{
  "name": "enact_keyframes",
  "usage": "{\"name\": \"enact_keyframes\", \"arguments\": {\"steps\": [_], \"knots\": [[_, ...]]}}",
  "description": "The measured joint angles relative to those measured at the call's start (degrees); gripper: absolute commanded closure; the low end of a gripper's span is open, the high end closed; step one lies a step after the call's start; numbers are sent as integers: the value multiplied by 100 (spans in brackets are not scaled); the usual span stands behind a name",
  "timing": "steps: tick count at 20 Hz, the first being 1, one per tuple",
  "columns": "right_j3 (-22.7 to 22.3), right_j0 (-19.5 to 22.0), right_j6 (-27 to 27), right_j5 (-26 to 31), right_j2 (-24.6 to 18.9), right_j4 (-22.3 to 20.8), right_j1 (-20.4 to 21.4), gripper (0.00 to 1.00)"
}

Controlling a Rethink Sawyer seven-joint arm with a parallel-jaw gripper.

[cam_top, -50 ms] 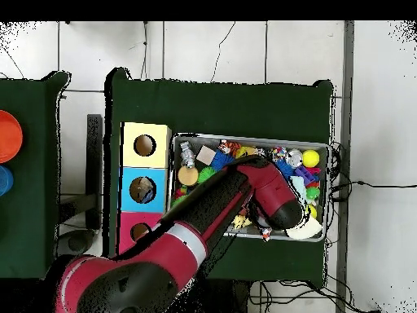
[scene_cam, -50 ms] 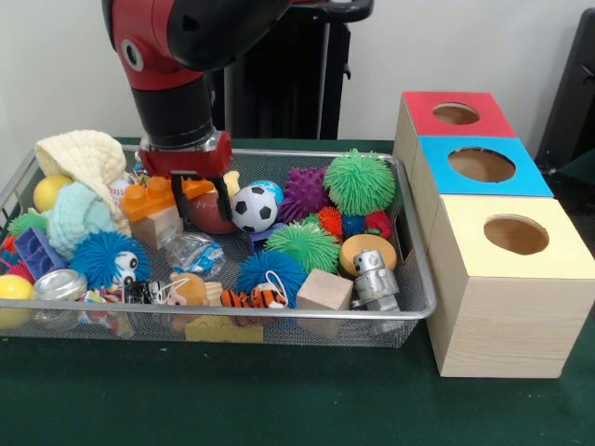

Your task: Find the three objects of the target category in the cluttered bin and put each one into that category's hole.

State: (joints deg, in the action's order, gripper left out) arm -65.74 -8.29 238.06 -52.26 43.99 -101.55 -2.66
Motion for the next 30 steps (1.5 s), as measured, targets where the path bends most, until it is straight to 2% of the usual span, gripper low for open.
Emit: {"name": "enact_keyframes", "arguments": {"steps": [5,12,18,24,30], "knots": [[83,-20,0,0,128,-307,73,0],[218,-11,0,0,157,-454,106,0],[329,27,-67,0,129,-466,211,0],[412,47,-408,-1,106,-466,367,0],[394,-141,-328,13,410,-419,389,0]]}}
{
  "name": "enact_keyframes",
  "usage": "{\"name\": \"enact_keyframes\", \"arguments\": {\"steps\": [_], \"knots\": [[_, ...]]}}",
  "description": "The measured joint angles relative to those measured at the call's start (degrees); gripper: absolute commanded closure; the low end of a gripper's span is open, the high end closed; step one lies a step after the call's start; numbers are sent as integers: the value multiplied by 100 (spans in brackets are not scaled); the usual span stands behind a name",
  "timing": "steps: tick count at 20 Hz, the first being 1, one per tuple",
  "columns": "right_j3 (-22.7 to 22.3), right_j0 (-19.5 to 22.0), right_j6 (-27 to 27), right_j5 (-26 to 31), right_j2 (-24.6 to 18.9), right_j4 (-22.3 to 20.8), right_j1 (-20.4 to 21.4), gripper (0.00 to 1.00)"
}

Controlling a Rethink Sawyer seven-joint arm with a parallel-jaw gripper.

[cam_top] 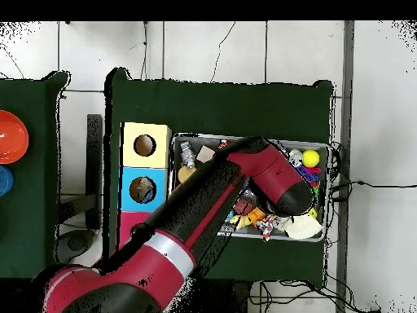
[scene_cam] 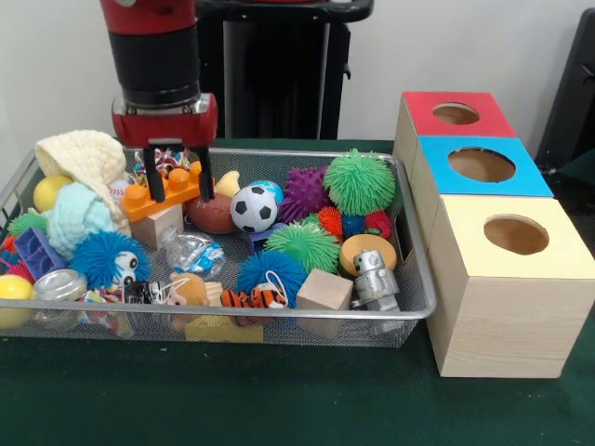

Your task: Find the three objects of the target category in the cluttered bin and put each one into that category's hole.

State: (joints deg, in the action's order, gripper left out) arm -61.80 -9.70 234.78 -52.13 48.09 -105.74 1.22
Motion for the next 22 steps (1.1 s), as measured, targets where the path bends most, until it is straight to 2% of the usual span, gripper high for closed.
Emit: {"name": "enact_keyframes", "arguments": {"steps": [2,3,5,6,7,9,10,12,14,17,22], "knots": [[2,-81,150,9,180,78,-19,0],[3,-148,397,5,512,367,-107,0],[3,-161,593,-33,815,731,-211,0],[-6,-150,765,-79,1104,1068,-324,0],[-45,-57,1108,-299,1764,1851,-611,0],[-69,79,1327,-576,2266,2324,-848,0],[-99,298,1549,-1007,2858,2812,-1132,0],[-126,523,1702,-1455,3324,3110,-1362,0],[-282,1013,1927,-2338,4146,3576,-1795,0],[-548,1361,2047,-2788,4558,3864,-2126,0],[-1036,1610,2091,-2835,4774,4093,-2538,0]]}}
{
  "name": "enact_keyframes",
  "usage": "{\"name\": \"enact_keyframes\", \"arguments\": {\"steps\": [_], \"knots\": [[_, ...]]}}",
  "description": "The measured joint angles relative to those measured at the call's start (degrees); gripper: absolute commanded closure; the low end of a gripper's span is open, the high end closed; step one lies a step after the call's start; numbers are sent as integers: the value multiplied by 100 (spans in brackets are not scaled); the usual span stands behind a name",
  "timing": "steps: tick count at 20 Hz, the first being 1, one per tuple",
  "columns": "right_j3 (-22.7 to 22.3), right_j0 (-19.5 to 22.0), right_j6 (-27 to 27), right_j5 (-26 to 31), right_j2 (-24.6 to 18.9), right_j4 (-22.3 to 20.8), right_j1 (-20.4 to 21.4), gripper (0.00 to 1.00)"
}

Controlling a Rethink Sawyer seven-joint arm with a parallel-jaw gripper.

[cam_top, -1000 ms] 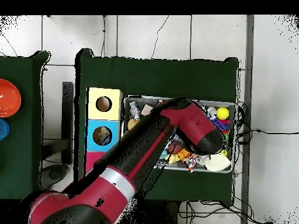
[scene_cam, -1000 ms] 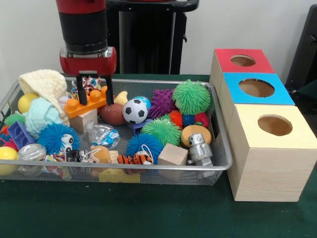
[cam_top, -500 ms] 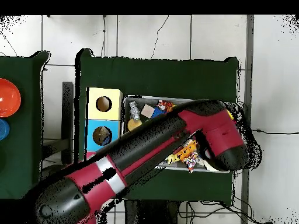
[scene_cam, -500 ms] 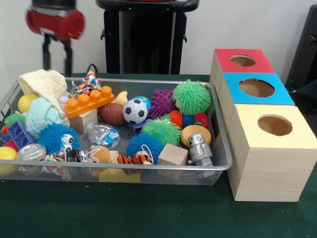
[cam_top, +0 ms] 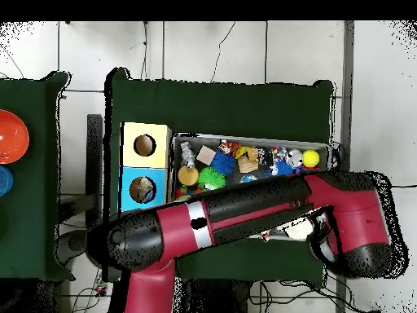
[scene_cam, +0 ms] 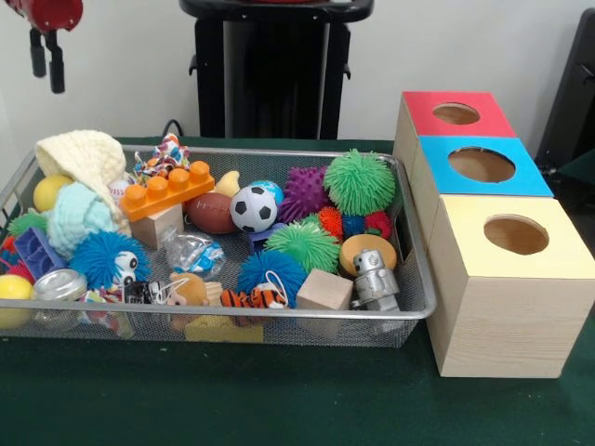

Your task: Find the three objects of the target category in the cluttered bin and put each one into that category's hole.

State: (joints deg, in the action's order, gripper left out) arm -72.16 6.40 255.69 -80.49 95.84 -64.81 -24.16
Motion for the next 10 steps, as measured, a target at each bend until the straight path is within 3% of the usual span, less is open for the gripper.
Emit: {"name": "enact_keyframes", "arguments": {"steps": [4,10], "knots": [[-566,105,1,0,162,174,-427,0],[-943,18,1,0,118,185,-540,0]]}}
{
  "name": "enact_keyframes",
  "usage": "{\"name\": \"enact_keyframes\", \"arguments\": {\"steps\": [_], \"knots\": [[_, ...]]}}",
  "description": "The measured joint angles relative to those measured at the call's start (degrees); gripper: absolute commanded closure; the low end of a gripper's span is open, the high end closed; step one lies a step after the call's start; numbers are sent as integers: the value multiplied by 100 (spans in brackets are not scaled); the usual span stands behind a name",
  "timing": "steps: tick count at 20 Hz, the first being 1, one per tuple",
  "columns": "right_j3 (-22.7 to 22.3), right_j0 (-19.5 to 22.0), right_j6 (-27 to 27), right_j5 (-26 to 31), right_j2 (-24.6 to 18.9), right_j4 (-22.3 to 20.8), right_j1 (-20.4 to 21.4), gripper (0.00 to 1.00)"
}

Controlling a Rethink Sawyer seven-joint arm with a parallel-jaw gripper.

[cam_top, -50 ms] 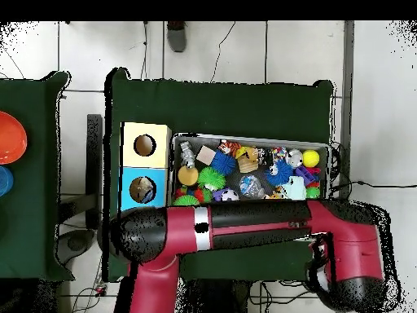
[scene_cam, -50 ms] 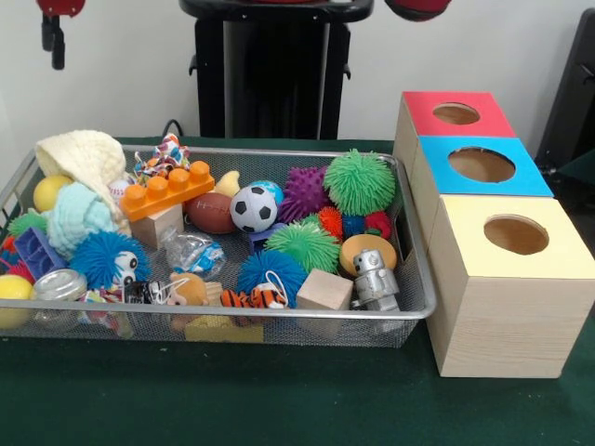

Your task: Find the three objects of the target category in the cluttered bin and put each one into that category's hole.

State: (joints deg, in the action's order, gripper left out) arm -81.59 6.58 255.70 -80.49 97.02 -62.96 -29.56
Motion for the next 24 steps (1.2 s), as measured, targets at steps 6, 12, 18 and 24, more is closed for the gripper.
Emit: {"name": "enact_keyframes", "arguments": {"steps": [6,12,18,24], "knots": [[-278,-213,6,-2,-81,3,39,0],[-591,-94,104,-512,225,137,-193,0],[-949,181,321,-1499,539,313,-525,0],[-954,-112,502,-1143,457,320,-503,0]]}}
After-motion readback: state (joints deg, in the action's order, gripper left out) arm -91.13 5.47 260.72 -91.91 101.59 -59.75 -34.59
